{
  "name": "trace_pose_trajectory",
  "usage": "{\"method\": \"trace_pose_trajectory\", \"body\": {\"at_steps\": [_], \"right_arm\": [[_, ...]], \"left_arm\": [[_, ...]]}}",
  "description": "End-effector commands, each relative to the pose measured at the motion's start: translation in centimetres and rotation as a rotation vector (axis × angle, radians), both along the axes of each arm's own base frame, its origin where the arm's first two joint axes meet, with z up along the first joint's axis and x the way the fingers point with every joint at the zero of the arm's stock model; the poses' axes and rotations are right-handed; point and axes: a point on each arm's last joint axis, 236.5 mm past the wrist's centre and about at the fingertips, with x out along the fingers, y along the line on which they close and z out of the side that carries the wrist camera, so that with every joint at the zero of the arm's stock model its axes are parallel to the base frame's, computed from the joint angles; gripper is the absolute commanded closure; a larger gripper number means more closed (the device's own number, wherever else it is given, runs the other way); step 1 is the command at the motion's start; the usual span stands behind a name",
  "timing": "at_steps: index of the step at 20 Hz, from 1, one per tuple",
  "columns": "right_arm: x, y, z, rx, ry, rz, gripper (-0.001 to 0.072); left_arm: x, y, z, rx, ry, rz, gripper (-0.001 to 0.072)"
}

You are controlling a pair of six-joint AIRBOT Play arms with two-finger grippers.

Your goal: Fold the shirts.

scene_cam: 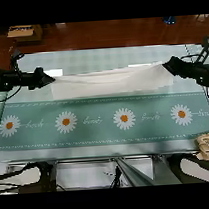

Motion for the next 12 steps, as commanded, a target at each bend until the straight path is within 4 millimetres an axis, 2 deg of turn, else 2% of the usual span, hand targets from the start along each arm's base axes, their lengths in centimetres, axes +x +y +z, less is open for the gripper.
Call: {"method": "trace_pose_trajectory", "body": {"at_steps": [1, 4, 6, 9, 12], "right_arm": [[3.6, -1.1, -1.4, -0.041, -0.010, -0.037, 0.0689], [4.9, -1.4, -2.8, -0.041, 0.012, -0.037, 0.0689], [5.1, -1.8, -4.0, -0.047, 0.030, -0.049, 0.0689], [5.2, -1.9, -5.2, -0.049, 0.049, -0.047, 0.0688], [5.2, -1.9, -5.8, -0.050, 0.060, -0.047, 0.0686]], "left_arm": [[2.0, 0.6, -2.6, 0.019, 0.022, 0.023, 0.0682], [2.2, 0.9, -5.2, 0.017, 0.072, 0.034, 0.0681], [3.1, 1.4, -6.3, 0.019, 0.068, 0.076, 0.0681], [5.2, 1.1, -5.1, -0.035, 0.011, 0.141, 0.0680], [5.8, 0.7, -5.0, -0.031, -0.001, 0.137, 0.0676]]}}
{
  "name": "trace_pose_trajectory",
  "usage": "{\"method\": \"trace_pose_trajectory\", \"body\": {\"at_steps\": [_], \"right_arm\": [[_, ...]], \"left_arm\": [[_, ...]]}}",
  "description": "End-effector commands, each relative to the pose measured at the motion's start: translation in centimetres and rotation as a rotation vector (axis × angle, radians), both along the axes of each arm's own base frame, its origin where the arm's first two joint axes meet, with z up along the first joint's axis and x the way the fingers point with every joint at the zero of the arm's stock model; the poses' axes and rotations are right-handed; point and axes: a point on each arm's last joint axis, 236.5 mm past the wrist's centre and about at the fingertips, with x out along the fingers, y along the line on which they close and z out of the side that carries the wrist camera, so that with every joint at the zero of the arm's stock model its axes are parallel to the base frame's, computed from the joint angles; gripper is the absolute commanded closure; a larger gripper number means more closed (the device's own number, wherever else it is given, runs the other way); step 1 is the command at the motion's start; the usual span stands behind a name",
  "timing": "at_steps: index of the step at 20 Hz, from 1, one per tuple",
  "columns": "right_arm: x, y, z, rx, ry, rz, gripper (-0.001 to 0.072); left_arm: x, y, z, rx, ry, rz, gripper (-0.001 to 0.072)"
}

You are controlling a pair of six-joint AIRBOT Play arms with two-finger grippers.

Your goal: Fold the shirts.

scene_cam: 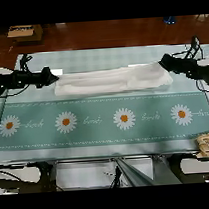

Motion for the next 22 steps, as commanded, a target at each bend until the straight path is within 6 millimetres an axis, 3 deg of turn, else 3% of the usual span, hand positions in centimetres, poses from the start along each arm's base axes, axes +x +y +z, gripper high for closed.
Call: {"method": "trace_pose_trajectory", "body": {"at_steps": [1, 2, 4, 6, 7, 9, 11, 13, 14, 18, 20, 22], "right_arm": [[0.1, -0.1, -0.8, -0.005, 0.011, 0.000, 0.0631], [0.1, 0.0, -0.8, -0.001, 0.012, 0.002, 0.0528], [0.1, 0.1, 0.0, -0.005, 0.002, 0.027, 0.0362], [0.0, -1.2, 1.8, -0.085, -0.035, 0.064, 0.0300], [-0.3, -2.7, 2.6, -0.177, -0.043, 0.085, 0.0300], [-1.4, -6.9, 3.3, -0.323, 0.017, 0.057, 0.0297], [-3.0, -10.8, 2.6, -0.359, 0.127, -0.029, 0.0157], [-4.7, -12.1, 0.6, -0.264, 0.220, -0.069, 0.0124], [-5.5, -11.7, -0.7, -0.180, 0.265, -0.069, 0.0117], [-6.9, -7.1, -5.6, 0.124, 0.394, 0.031, 0.0116], [-6.6, -5.3, -7.2, 0.187, 0.419, 0.049, 0.0116], [-4.8, -3.0, -7.5, 0.239, 0.372, 0.070, 0.0116]], "left_arm": [[0.9, -0.3, -0.1, -0.011, -0.015, 0.017, 0.0645], [0.8, -0.5, -0.4, -0.015, -0.005, 0.012, 0.0581], [0.3, -0.5, -0.7, -0.030, 0.016, -0.001, 0.0316], [-0.1, 0.5, -0.4, -0.044, 0.025, 0.007, 0.0289], [-0.4, 1.3, -0.1, -0.055, 0.031, 0.012, 0.0254], [-1.1, 2.6, 0.5, -0.082, 0.045, 0.013, 0.0254], [-1.7, 3.3, 1.0, -0.107, 0.061, 0.001, 0.0255], [-2.1, 3.3, 1.2, -0.113, 0.063, -0.015, 0.0255], [-2.2, 3.2, 1.1, -0.115, 0.064, -0.021, 0.0256], [-2.9, 1.8, 1.3, -0.111, 0.049, -0.099, 0.0262], [-3.3, 1.2, 1.4, -0.120, 0.057, -0.122, 0.0281], [-3.4, 0.8, 1.5, -0.112, 0.038, -0.153, 0.0331]]}}
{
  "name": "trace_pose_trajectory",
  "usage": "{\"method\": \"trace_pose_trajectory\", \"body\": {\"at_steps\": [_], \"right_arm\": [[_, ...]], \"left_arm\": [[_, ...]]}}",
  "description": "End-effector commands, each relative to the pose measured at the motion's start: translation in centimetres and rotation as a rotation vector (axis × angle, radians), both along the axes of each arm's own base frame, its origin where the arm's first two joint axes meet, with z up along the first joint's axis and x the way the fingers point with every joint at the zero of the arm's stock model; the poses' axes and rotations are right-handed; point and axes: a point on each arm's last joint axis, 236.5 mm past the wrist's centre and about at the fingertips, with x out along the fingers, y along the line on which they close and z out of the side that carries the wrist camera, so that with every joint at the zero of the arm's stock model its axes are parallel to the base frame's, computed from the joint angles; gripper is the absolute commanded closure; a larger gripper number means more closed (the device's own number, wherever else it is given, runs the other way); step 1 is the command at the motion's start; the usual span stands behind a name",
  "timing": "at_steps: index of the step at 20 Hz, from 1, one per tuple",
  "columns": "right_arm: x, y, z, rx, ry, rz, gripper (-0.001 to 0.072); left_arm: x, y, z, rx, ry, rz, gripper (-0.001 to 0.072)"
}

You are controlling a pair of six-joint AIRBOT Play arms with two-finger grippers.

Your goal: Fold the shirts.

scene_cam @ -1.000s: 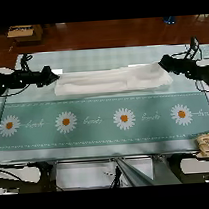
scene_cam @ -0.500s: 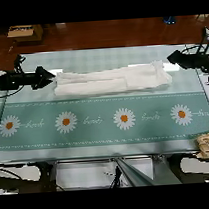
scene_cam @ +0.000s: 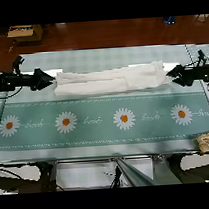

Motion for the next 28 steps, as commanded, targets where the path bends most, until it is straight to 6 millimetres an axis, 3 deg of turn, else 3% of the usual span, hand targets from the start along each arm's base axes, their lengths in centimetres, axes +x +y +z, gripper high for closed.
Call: {"method": "trace_pose_trajectory", "body": {"at_steps": [1, 4, 5, 7, 8, 9, 11, 14, 17, 24, 28], "right_arm": [[1.8, 4.4, -0.9, 0.148, -0.032, 0.017, 0.0116], [3.4, 7.5, -1.4, 0.173, -0.057, 0.022, 0.0124], [3.5, 8.5, -1.5, 0.176, -0.056, 0.037, 0.0160], [3.8, 9.9, -0.8, 0.155, -0.094, 0.104, 0.0535], [4.0, 10.2, 0.2, 0.150, -0.119, 0.147, 0.0672], [4.1, 10.5, 1.5, 0.144, -0.147, 0.189, 0.0687], [4.1, 10.5, 5.3, 0.096, -0.217, 0.245, 0.0688], [2.5, 10.8, 10.3, -0.007, -0.287, 0.333, 0.0688], [-0.1, 11.9, 13.3, -0.129, -0.296, 0.446, 0.0688], [-3.8, 17.1, 18.2, -0.264, -0.341, 0.558, 0.0688], [-5.8, 19.9, 20.8, -0.284, -0.383, 0.596, 0.0688]], "left_arm": [[-0.5, -0.9, 0.2, -0.003, -0.016, -0.054, 0.0330], [-0.6, -1.3, 0.2, 0.001, -0.023, -0.069, 0.0331], [-0.6, -1.4, 0.2, 0.001, -0.024, -0.071, 0.0335], [-0.6, -1.4, 0.2, 0.001, -0.024, -0.072, 0.0414], [-0.5, -1.4, 0.3, 0.001, -0.026, -0.072, 0.0420], [-0.4, -1.4, 0.5, 0.001, -0.030, -0.073, 0.0547], [0.1, -1.9, 1.8, -0.041, -0.050, -0.069, 0.0680], [1.6, -3.7, 4.8, -0.152, -0.104, -0.041, 0.0681], [1.7, -8.0, 6.6, -0.232, -0.124, -0.084, 0.0681], [-2.3, -22.1, 4.8, -0.216, -0.073, -0.293, 0.0681], [-5.0, -26.0, 3.1, -0.216, -0.004, -0.348, 0.0681]]}}
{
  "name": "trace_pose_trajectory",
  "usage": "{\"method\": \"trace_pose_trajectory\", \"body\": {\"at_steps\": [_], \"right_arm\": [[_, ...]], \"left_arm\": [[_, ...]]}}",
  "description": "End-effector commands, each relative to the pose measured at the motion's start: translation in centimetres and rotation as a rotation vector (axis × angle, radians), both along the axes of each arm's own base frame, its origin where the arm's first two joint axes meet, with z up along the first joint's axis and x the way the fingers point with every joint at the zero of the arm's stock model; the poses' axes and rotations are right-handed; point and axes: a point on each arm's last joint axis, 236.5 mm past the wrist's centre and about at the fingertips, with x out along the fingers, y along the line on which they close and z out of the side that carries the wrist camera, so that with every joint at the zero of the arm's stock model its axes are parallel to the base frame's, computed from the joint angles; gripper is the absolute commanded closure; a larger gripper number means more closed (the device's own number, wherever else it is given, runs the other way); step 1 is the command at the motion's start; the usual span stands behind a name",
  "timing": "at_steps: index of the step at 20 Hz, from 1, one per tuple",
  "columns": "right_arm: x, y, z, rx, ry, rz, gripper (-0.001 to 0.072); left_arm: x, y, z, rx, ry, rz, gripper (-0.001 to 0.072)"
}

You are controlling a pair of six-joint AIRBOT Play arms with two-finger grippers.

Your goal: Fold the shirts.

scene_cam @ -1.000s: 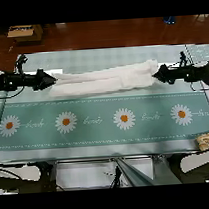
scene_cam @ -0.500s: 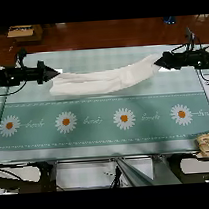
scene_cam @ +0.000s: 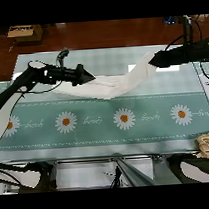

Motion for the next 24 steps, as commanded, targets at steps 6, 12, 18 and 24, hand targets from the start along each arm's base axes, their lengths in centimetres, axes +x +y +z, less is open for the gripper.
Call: {"method": "trace_pose_trajectory", "body": {"at_steps": [6, 12, 18, 24], "right_arm": [[-4.7, 4.3, 5.7, -0.005, -0.088, 0.041, 0.0688], [-8.3, 7.2, 6.6, 0.005, -0.061, 0.129, 0.0688], [-9.2, 6.9, 5.8, -0.026, -0.018, 0.131, 0.0688], [-7.0, 9.1, 7.2, 0.093, -0.084, 0.114, 0.0688]], "left_arm": [[-4.4, -5.9, -5.4, 0.082, 0.124, -0.009, 0.0682], [-9.9, -12.6, -9.1, 0.145, 0.186, -0.077, 0.0681], [-7.1, -12.1, -7.8, 0.150, 0.128, 0.036, 0.0682], [0.5, 1.5, 0.4, 0.212, -0.086, 0.171, 0.0682]]}}
